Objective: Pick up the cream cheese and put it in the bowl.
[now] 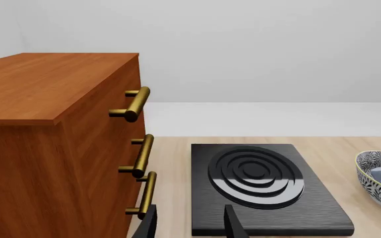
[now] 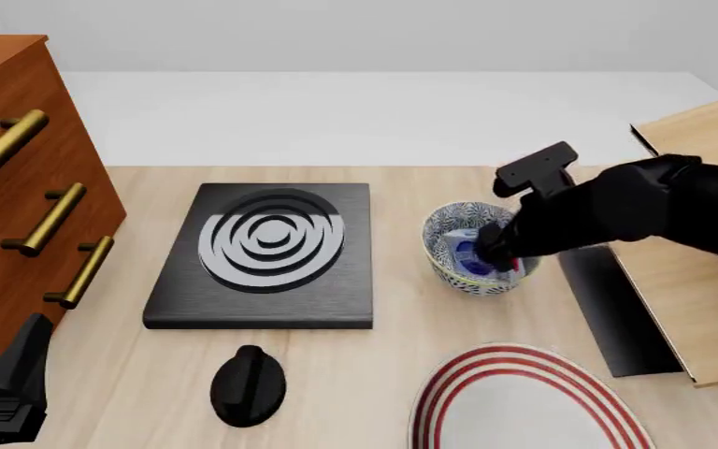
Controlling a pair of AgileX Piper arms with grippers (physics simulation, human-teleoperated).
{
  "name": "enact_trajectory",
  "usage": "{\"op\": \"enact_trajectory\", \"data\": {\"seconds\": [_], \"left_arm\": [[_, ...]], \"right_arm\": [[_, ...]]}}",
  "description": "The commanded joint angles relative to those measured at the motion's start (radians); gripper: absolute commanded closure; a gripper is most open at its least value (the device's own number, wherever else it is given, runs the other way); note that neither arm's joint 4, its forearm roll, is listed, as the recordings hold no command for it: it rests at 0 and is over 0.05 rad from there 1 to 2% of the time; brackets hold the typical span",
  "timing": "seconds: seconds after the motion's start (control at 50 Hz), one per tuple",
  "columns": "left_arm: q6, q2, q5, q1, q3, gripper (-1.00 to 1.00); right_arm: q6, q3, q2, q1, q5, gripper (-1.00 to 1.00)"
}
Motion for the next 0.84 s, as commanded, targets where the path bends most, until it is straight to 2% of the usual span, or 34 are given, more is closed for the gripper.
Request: {"op": "enact_trajectory", "data": {"seconds": [0.02,0.28,0.3,0.36,0.38,0.4,0.44,0.48,0.5,0.54,0.56,0.6,0.64,0.68,0.74,0.8,0.82,0.84], "left_arm": [[0.0,0.0,0.0,0.0,0.0,-1.0],[0.0,0.0,0.0,0.0,0.0,-1.0],[0.0,0.0,0.0,0.0,0.0,-1.0],[0.0,0.0,0.0,0.0,0.0,-1.0],[0.0,0.0,0.0,0.0,0.0,-1.0],[0.0,0.0,0.0,0.0,0.0,-1.0],[0.0,0.0,0.0,0.0,0.0,-1.0],[0.0,0.0,0.0,0.0,0.0,-1.0],[0.0,0.0,0.0,0.0,0.0,-1.0],[0.0,0.0,0.0,0.0,0.0,-1.0],[0.0,0.0,0.0,0.0,0.0,-1.0],[0.0,0.0,0.0,0.0,0.0,-1.0],[0.0,0.0,0.0,0.0,0.0,-1.0],[0.0,0.0,0.0,0.0,0.0,-1.0],[0.0,0.0,0.0,0.0,0.0,-1.0],[0.0,0.0,0.0,0.0,0.0,-1.0],[0.0,0.0,0.0,0.0,0.0,-1.0],[0.0,0.0,0.0,0.0,0.0,-1.0]], "right_arm": [[0.007,-0.065,-0.068,0.016,0.075,-1.0],[0.032,-0.124,-0.189,0.077,0.13,-1.0],[0.049,-0.122,-0.22,0.098,0.123,-1.0],[0.024,-0.123,-0.23,0.08,0.116,-1.0],[0.055,-0.115,-0.251,0.111,0.116,-1.0],[0.042,-0.105,-0.259,0.11,0.115,-1.0],[0.068,-0.084,-0.29,0.136,0.102,-1.0],[0.061,-0.06,-0.311,0.135,0.082,-1.0],[0.086,-0.049,-0.332,0.153,0.073,-1.0],[0.097,-0.018,-0.36,0.179,0.059,-1.0],[0.086,-0.006,-0.364,0.17,0.049,-1.0],[0.124,0.031,-0.41,0.211,0.029,-1.0],[0.117,0.065,-0.436,0.214,0.01,-1.0],[0.139,0.099,-0.481,0.243,-0.006,-1.0],[0.168,0.135,-0.542,0.276,-0.014,-1.0],[0.161,0.155,-0.578,0.285,-0.014,-1.0],[0.191,0.166,-0.618,0.307,-0.013,-1.0],[0.178,0.18,-0.642,0.31,-0.009,-1.0]]}}
